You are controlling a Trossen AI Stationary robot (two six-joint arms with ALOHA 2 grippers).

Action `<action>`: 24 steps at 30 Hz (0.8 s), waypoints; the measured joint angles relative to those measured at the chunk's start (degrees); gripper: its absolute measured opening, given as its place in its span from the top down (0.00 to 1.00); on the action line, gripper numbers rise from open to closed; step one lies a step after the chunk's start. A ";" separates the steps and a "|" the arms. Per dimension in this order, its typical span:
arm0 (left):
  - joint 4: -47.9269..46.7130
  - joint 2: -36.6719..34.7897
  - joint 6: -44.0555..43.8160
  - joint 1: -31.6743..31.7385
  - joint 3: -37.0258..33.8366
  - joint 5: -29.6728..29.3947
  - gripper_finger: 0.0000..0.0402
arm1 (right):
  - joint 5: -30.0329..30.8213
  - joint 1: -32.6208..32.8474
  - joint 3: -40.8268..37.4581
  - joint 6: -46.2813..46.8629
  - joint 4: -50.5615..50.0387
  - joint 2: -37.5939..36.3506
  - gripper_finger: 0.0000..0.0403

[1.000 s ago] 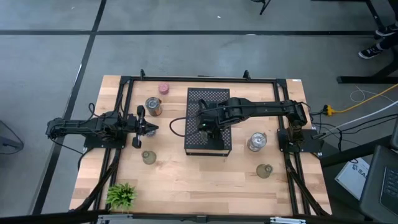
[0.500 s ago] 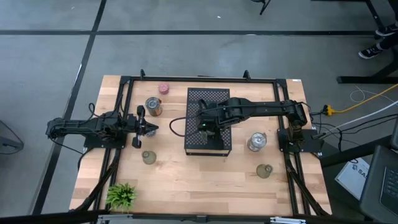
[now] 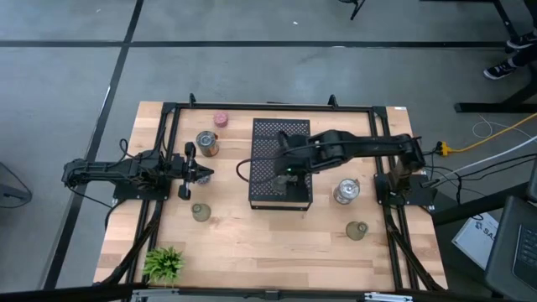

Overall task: Pick & Place candle stick holders
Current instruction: Put the bottom right glass candle holder on the shelf aligned with the other glass candle holder

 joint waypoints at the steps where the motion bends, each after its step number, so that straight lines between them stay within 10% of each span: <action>1: 0.00 0.00 0.00 -0.01 0.00 0.00 0.98 | 0.52 0.00 0.00 0.48 -0.66 -0.31 0.17; 24: -0.04 0.00 0.00 -0.02 0.00 0.00 0.98 | 4.27 -0.07 -5.54 12.16 -6.21 -5.53 0.05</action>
